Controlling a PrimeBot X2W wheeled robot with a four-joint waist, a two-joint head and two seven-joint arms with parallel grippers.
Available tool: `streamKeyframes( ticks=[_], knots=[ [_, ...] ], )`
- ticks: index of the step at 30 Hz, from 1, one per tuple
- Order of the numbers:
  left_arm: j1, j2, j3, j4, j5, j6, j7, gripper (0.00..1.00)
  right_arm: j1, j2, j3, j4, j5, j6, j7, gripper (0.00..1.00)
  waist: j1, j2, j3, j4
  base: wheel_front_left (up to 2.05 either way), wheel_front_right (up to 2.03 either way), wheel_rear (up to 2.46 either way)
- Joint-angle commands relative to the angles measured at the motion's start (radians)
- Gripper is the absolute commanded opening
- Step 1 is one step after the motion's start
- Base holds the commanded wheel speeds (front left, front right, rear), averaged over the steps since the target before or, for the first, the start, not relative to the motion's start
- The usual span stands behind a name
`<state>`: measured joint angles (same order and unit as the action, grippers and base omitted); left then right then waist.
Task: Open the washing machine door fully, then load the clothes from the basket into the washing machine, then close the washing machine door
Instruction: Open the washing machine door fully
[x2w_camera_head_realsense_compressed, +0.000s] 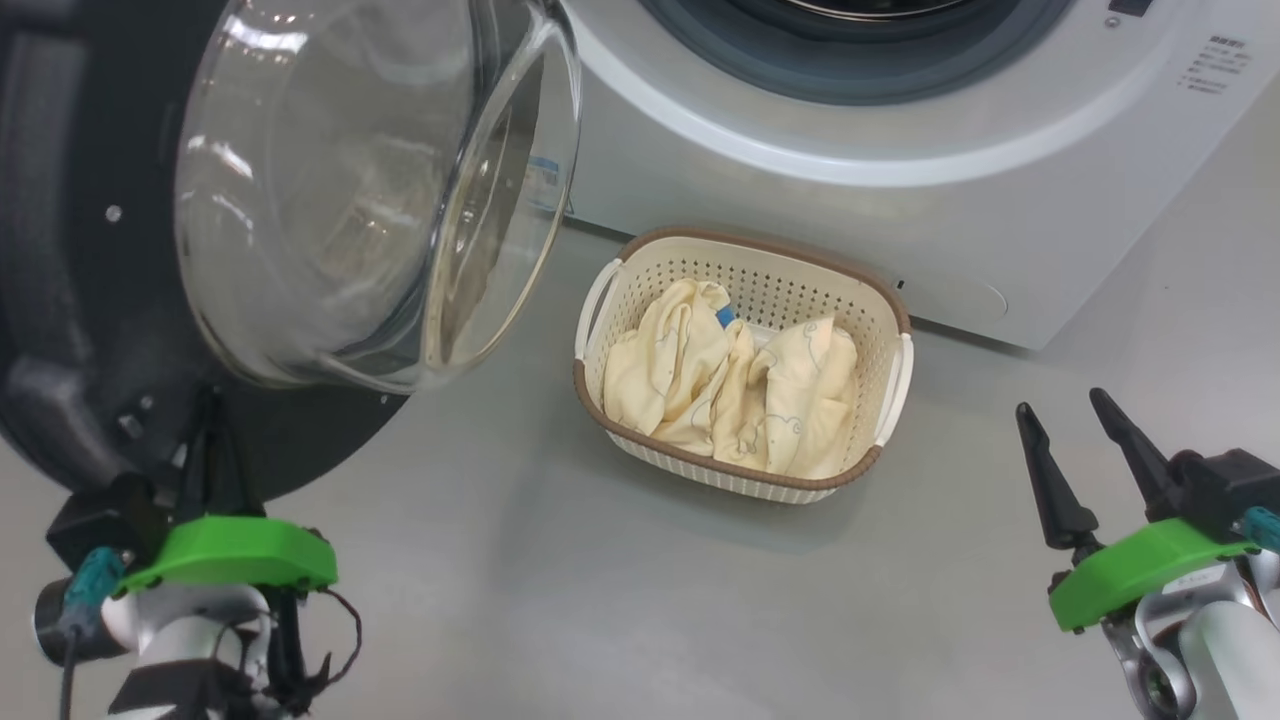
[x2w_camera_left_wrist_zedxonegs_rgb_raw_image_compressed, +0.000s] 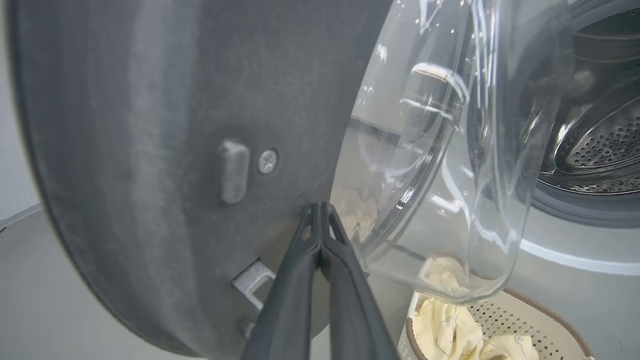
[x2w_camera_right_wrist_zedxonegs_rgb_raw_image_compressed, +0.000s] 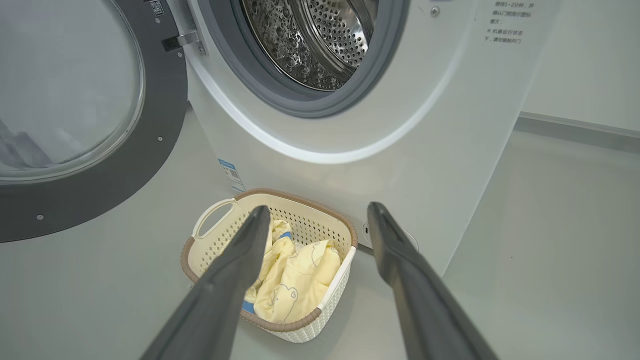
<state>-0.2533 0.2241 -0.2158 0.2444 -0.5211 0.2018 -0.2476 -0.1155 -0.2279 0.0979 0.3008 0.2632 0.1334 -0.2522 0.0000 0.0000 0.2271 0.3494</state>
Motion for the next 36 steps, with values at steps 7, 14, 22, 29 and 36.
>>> streamKeyframes(
  ticks=[7,14,22,29,36],
  knots=[
    [-0.093,0.004,0.203,0.009,0.019,-0.027,-0.014,0.00,-0.058,-0.061,0.032,-0.032,0.001,-0.003,-0.010,1.00,0.0000,0.0000,0.052,0.023,0.00,0.00,0.00],
    [-0.144,-0.022,0.296,0.060,0.069,-0.090,-0.014,0.00,-0.070,-0.090,0.045,-0.028,0.006,-0.003,-0.009,1.00,0.0000,0.0000,0.071,0.048,0.00,0.00,0.00],
    [-0.226,-0.013,0.378,0.179,0.104,-0.181,-0.014,0.00,-0.093,-0.108,0.076,-0.036,0.013,-0.003,0.007,1.00,0.0000,0.0000,0.100,0.042,0.00,0.00,0.00],
    [-0.298,0.001,0.453,0.265,0.135,-0.206,-0.014,0.00,-0.104,-0.125,0.090,-0.045,0.018,-0.003,0.018,1.00,0.0000,0.0000,0.123,0.028,0.00,0.00,0.00],
    [-0.349,0.008,0.529,0.333,0.169,-0.222,-0.014,0.00,-0.117,-0.124,0.092,-0.047,0.023,-0.003,0.020,1.00,0.0000,0.0000,0.135,0.005,0.00,0.00,0.00]
  ],
)
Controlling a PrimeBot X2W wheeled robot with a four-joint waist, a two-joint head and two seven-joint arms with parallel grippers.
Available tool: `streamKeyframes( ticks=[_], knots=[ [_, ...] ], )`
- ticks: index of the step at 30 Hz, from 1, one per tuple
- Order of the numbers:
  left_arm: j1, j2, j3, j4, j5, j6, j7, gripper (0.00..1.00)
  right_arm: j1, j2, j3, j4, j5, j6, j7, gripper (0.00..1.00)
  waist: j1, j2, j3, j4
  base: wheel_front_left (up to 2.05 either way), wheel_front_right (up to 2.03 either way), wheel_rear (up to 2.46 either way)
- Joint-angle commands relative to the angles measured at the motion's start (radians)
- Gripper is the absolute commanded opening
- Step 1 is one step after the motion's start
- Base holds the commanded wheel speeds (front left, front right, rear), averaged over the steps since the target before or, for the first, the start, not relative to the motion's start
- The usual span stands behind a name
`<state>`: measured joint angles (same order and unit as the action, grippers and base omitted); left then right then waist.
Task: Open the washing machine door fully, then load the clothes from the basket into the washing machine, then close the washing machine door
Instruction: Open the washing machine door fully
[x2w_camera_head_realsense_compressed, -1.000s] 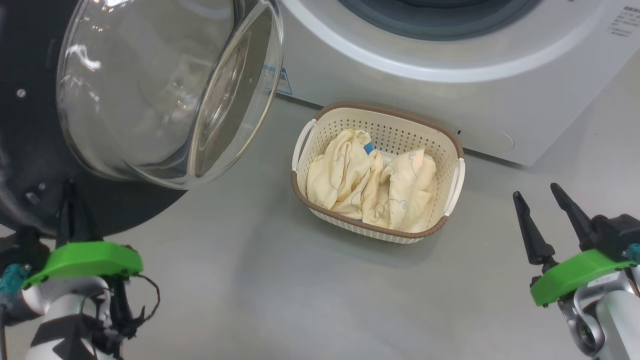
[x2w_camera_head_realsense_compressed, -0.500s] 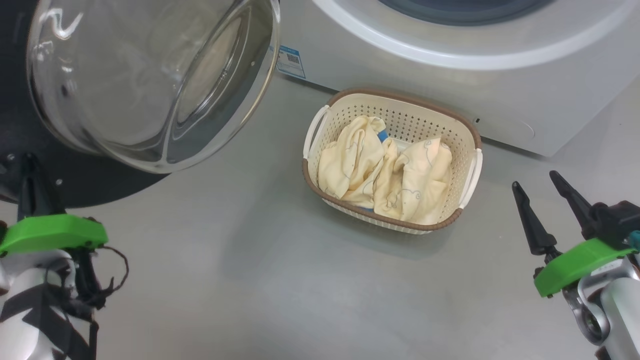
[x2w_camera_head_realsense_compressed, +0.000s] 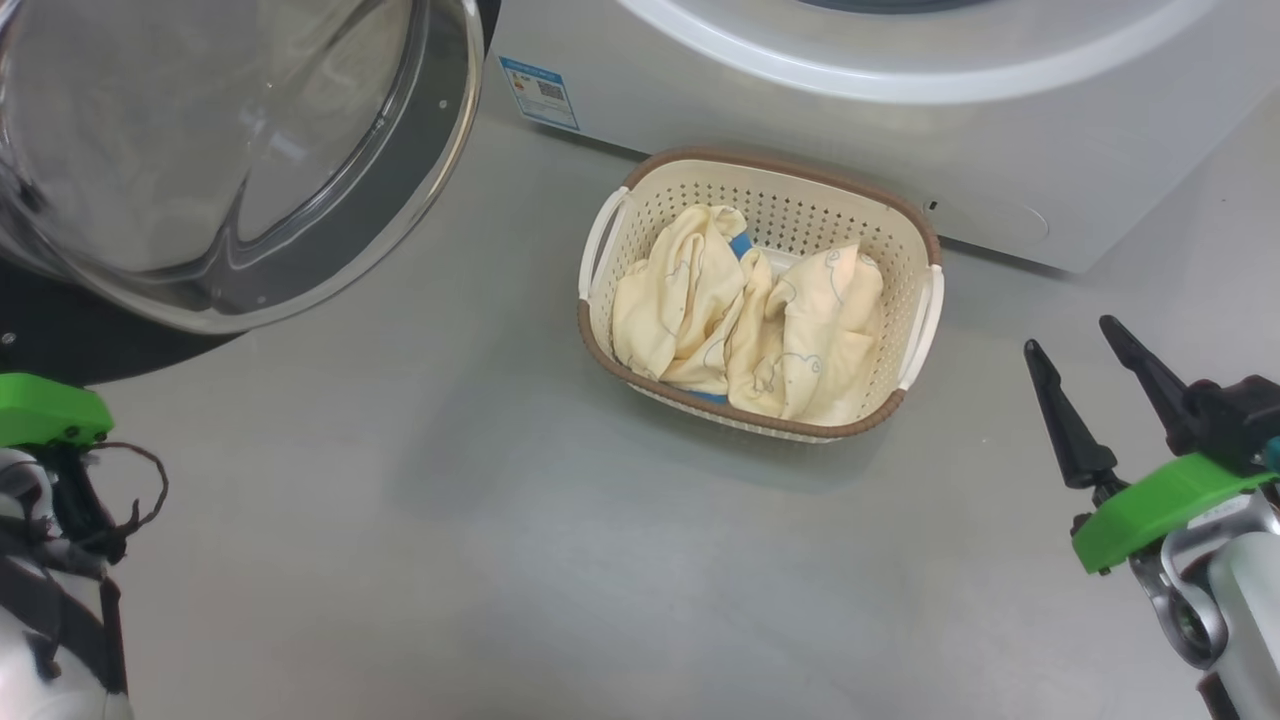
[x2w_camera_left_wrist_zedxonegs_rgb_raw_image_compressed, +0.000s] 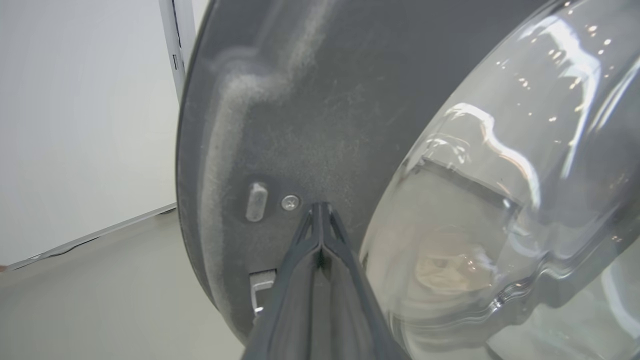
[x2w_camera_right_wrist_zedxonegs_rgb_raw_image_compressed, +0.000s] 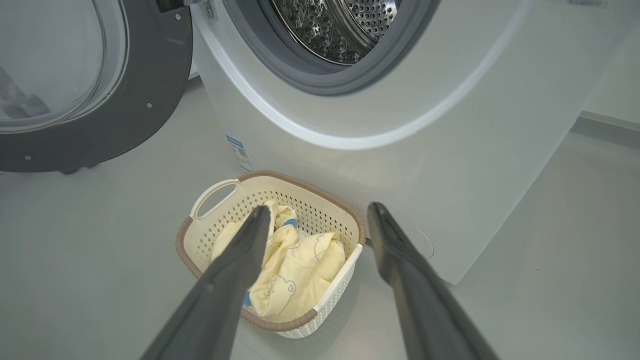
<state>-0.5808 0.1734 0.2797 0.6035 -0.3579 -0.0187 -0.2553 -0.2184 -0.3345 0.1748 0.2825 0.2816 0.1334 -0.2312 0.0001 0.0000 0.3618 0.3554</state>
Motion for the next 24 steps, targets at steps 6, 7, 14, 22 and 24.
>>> streamKeyframes(
  ticks=[6,7,14,22,24],
  knots=[
    [-0.021,0.052,0.080,-0.016,0.047,-0.019,-0.006,0.00,-0.017,-0.006,0.014,-0.020,0.005,-0.003,-0.008,1.00,-0.0001,0.0000,-0.010,-0.015,0.00,0.00,0.00],
    [-0.018,0.047,0.085,-0.022,0.055,-0.022,-0.006,0.00,-0.017,-0.004,0.013,-0.018,0.005,-0.003,-0.009,1.00,-0.0001,0.0000,-0.014,-0.017,0.00,0.00,0.00],
    [0.041,0.001,0.099,-0.106,0.113,-0.046,-0.006,0.00,-0.011,0.027,0.005,0.006,0.011,-0.003,-0.022,1.00,-0.0001,0.0000,-0.057,-0.025,0.00,0.00,0.00],
    [0.144,-0.055,0.067,-0.291,0.166,-0.076,-0.006,0.00,0.011,0.073,-0.009,0.016,0.010,-0.003,-0.030,1.00,-0.0001,0.0000,-0.126,-0.061,0.00,0.00,0.00],
    [0.171,-0.066,0.049,-0.338,0.171,-0.083,-0.006,0.00,0.018,0.086,-0.015,0.006,0.008,-0.003,-0.030,1.00,-0.0001,0.0000,-0.144,-0.079,0.00,0.00,0.00]
  ],
)
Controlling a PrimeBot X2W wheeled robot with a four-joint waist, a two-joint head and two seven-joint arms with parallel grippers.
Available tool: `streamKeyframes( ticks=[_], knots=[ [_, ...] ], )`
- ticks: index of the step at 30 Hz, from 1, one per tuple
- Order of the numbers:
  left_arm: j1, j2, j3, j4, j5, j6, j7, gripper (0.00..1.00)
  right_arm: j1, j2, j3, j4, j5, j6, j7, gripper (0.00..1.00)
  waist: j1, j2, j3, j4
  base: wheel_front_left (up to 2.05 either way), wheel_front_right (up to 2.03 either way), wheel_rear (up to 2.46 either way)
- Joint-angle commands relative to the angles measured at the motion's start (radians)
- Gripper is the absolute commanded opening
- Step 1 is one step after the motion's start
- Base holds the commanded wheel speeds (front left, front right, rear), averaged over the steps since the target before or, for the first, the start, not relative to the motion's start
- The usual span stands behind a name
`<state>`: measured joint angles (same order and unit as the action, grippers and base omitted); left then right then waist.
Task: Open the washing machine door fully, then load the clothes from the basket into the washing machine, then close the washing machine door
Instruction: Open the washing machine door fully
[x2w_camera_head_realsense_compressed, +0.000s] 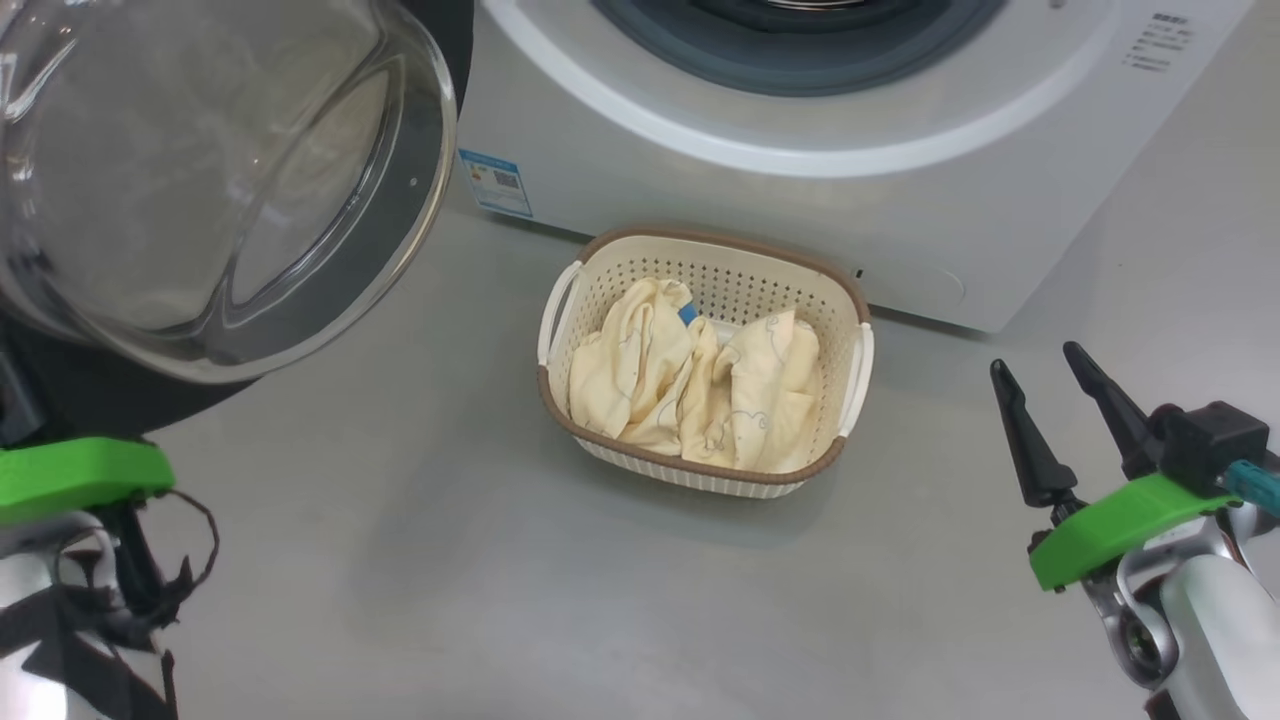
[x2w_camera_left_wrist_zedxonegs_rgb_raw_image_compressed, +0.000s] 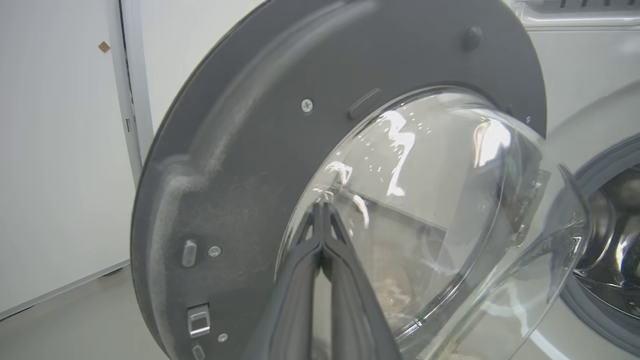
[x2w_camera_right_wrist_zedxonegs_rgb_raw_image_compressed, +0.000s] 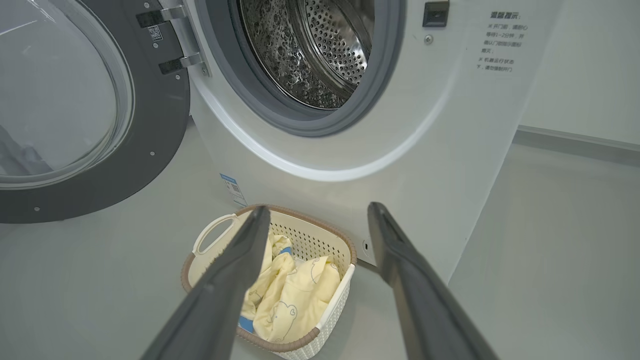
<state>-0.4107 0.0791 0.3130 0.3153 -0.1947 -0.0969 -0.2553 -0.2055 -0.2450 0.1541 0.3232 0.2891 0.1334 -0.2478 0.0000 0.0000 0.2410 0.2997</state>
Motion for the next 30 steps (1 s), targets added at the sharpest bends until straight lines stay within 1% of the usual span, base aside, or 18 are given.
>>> streamKeyframes(
  ticks=[1,7,8,15,22,23,25,26,30],
  knots=[
    [0.015,0.022,0.005,-0.073,0.008,-0.007,-0.006,0.00,0.010,0.003,0.004,-0.042,-0.001,-0.003,-0.013,1.00,0.0000,0.0000,-0.031,-0.034,0.00,0.00,0.00],
    [0.095,0.007,-0.062,-0.199,0.010,-0.019,0.002,0.00,0.029,0.035,-0.001,-0.087,-0.016,-0.003,-0.014,1.00,0.0000,0.0000,-0.072,-0.110,0.00,0.00,0.00],
    [0.095,0.007,-0.062,-0.199,0.010,-0.019,0.002,0.00,0.029,0.035,-0.001,-0.087,-0.016,-0.003,-0.014,1.00,0.0000,0.0000,-0.072,-0.110,0.00,0.00,0.00],
    [0.197,0.011,-0.132,-0.329,0.032,-0.024,0.067,0.00,0.050,0.065,-0.003,-0.145,-0.033,-0.003,-0.014,1.00,0.0000,0.0000,-0.112,-0.212,0.00,0.00,0.00],
    [0.310,0.012,-0.157,-0.379,-0.011,-0.026,0.099,0.00,0.078,0.075,-0.001,-0.177,-0.033,-0.003,-0.014,1.00,0.0000,0.0000,-0.141,-0.313,0.00,0.00,0.00],
    [0.324,0.012,-0.158,-0.381,-0.009,-0.023,0.100,0.04,0.082,0.075,-0.001,-0.178,-0.033,-0.003,-0.014,1.00,0.0000,0.0000,-0.146,-0.325,0.00,0.00,0.00],
    [0.352,0.006,-0.159,-0.382,-0.015,-0.014,0.104,0.49,0.095,0.077,-0.003,-0.181,-0.032,-0.003,-0.014,1.00,0.0000,0.0000,-0.155,-0.344,0.00,0.00,0.00],
    [0.377,0.002,-0.163,-0.384,-0.013,-0.004,0.105,1.00,0.108,0.076,-0.003,-0.184,-0.031,-0.003,-0.014,1.00,0.0000,0.0000,-0.162,-0.361,0.00,0.00,0.00],
    [0.422,-0.003,-0.181,-0.383,-0.014,0.001,0.109,1.00,0.129,0.076,-0.003,-0.190,-0.029,-0.003,-0.014,1.00,0.0000,0.0000,-0.171,-0.386,0.00,0.00,0.00]
  ],
)
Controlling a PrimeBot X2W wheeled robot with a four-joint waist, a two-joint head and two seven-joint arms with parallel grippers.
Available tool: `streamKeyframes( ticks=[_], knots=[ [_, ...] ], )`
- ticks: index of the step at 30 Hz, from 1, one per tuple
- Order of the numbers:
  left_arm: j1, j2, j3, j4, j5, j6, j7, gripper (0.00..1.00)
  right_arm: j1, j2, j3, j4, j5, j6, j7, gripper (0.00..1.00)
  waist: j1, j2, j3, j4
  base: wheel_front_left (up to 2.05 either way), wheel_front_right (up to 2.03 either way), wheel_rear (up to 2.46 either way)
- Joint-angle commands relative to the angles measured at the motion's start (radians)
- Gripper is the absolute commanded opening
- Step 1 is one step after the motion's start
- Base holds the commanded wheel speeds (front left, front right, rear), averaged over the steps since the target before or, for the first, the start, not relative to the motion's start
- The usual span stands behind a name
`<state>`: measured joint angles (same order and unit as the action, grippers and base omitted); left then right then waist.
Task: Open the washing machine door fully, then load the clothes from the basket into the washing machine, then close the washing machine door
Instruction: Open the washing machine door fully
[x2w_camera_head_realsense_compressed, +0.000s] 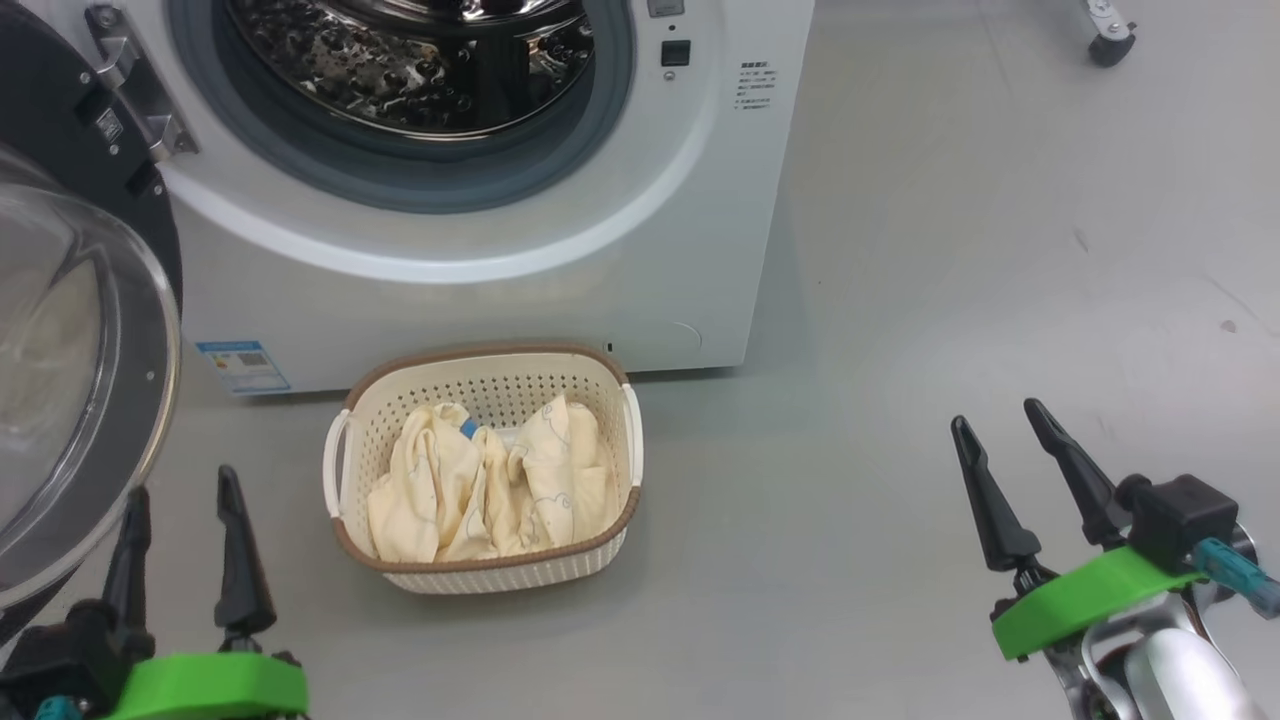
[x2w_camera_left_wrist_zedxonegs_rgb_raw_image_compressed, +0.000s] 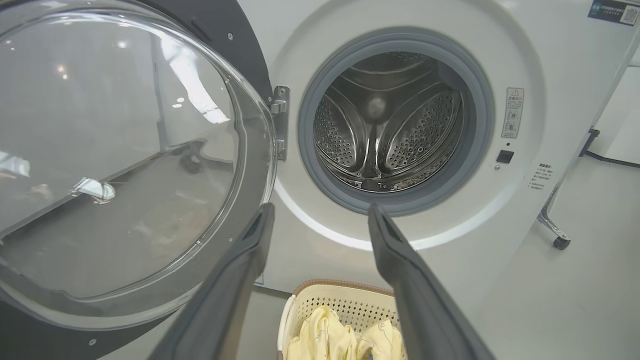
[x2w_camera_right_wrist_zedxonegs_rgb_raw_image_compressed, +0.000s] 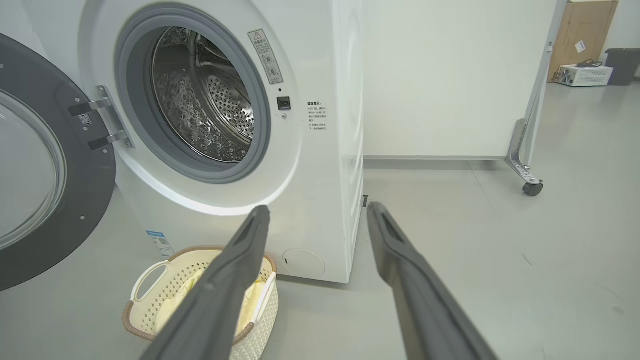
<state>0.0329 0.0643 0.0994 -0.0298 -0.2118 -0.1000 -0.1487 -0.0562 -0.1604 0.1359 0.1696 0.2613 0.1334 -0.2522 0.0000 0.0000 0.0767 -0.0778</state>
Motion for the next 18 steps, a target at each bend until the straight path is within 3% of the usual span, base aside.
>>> streamKeyframes(
  ticks=[1,8,18],
  knots=[
    [-0.011,0.011,0.029,-0.036,0.003,0.005,0.006,1.00,-0.016,-0.008,0.014,-0.037,-0.001,-0.003,-0.009,1.00,0.0000,0.0000,-0.008,-0.015,0.00,0.00,0.00],
    [0.030,0.012,0.004,-0.013,-0.025,-0.004,-0.016,1.00,0.013,-0.008,0.005,-0.045,-0.004,-0.003,-0.009,1.00,0.0000,0.0000,-0.017,-0.028,0.00,0.00,0.00],
    [0.071,0.021,-0.014,0.042,0.014,0.018,-0.047,1.00,0.051,0.001,-0.006,-0.046,-0.021,-0.003,-0.009,1.00,0.0000,0.0000,-0.052,-0.024,0.00,0.00,0.00]
  ],
)
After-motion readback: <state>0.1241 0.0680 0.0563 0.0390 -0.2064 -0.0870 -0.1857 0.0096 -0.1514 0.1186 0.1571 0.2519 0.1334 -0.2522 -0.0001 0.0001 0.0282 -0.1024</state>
